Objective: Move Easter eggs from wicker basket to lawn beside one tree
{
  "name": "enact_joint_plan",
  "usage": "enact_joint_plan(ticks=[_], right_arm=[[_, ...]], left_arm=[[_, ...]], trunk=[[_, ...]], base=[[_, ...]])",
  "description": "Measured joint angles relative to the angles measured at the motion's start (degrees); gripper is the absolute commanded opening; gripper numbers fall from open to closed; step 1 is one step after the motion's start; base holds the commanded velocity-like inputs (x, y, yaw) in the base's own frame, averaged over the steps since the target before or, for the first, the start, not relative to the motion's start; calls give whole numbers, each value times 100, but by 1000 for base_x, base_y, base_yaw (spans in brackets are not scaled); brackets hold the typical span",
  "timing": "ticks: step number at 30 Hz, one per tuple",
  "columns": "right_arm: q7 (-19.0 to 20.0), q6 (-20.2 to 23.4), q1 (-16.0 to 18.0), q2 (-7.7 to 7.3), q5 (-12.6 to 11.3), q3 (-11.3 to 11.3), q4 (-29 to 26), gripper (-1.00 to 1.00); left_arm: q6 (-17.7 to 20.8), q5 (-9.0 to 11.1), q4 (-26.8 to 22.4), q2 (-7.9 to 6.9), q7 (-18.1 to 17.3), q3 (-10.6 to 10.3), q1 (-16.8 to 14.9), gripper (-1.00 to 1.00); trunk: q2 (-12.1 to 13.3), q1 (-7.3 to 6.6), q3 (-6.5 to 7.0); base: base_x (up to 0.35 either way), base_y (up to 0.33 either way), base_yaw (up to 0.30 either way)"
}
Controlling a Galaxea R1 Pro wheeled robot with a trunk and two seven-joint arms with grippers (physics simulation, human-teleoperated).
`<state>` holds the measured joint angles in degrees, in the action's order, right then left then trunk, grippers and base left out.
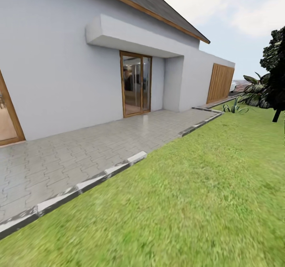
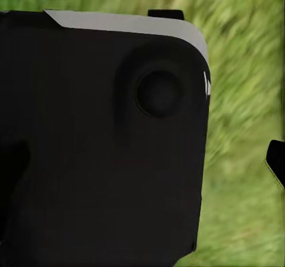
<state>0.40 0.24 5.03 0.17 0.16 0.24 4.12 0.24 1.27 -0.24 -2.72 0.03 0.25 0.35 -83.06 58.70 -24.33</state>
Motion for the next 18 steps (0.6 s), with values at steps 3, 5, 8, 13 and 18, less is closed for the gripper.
enact_joint_plan(ticks=[3, 5, 8, 13, 18], right_arm=[[0, 6, 0, 0, 0, 0, 1, 100], [0, 7, 0, 0, 0, 0, 0, 100], [0, 8, 0, 0, 0, 0, 0, 100], [0, 8, 0, 0, 0, 0, 0, 100], [0, 1, 0, 0, 0, 0, 1, 100]], left_arm=[[0, 0, 0, -2, -2, 0, 0, 100], [0, 0, 0, -6, -2, 0, 0, 100], [0, 0, 0, -8, -3, 0, 0, 100], [0, 0, 0, -9, -3, 0, 0, 100], [0, 0, 0, -8, -3, 0, 0, 100]], trunk=[[0, 0, 0], [0, 0, 0], [0, 0, 0], [0, 0, 0], [0, 0, 0]], base=[[324, -27, -9], [331, -8, -3], [332, -2, -1], [333, 0, 0], [333, 0, -77]])
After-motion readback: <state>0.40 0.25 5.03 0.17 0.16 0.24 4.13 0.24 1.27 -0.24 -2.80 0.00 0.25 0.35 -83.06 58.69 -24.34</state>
